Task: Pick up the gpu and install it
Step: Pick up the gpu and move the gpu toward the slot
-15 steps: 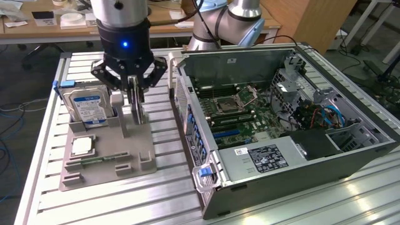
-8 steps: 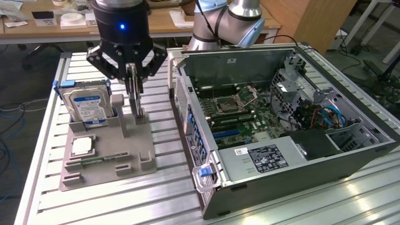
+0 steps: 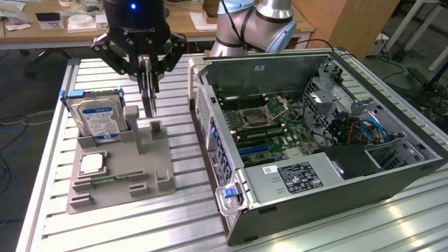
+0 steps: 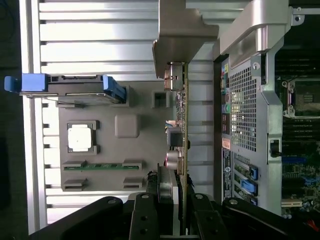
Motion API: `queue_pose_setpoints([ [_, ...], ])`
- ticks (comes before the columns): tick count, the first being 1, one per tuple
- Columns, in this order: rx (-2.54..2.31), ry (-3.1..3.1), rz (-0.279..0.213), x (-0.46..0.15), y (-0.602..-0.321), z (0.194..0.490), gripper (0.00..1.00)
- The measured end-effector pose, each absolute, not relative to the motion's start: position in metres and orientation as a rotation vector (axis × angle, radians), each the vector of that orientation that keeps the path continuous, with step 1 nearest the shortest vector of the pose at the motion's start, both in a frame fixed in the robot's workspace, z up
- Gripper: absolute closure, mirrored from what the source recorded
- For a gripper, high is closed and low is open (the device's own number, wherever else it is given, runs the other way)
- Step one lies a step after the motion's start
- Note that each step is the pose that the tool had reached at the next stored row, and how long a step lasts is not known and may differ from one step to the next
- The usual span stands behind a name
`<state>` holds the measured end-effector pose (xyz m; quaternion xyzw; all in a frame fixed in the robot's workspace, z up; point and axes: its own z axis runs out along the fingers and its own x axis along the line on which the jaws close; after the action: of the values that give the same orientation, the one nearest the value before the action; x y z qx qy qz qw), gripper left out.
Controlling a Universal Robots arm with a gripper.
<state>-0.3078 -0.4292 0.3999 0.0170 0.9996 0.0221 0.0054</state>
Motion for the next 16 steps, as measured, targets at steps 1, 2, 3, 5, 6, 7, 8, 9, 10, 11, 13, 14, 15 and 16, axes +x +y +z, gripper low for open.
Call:
queue_pose_setpoints([
  [1,0.053,3.130,0.069,-0.308,-0.429,0.402,0.72],
  [2,0.053,3.130,0.069,-0.308,-0.429,0.402,0.72],
  [3,0.053,3.130,0.069,-0.307,-0.429,0.402,0.72],
  [5,0.050,3.130,0.069,-0.304,-0.429,0.402,0.72],
  [6,0.047,3.131,0.069,-0.301,-0.429,0.402,0.72],
  [7,0.044,3.131,0.069,-0.298,-0.429,0.402,0.72],
  [8,0.041,3.132,0.069,-0.294,-0.429,0.402,0.72],
  [9,0.038,3.132,0.069,-0.291,-0.429,0.402,0.72],
  [10,0.035,3.133,0.069,-0.287,-0.429,0.402,0.72],
  [11,0.032,3.133,0.069,-0.283,-0.429,0.403,0.72],
  [13,0.024,3.133,0.070,-0.276,-0.429,0.402,0.72],
  [14,0.020,3.133,0.070,-0.273,-0.429,0.402,0.72],
  [15,0.017,3.133,0.070,-0.269,-0.429,0.402,0.72],
  [16,0.013,3.134,0.070,-0.265,-0.429,0.402,0.72],
])
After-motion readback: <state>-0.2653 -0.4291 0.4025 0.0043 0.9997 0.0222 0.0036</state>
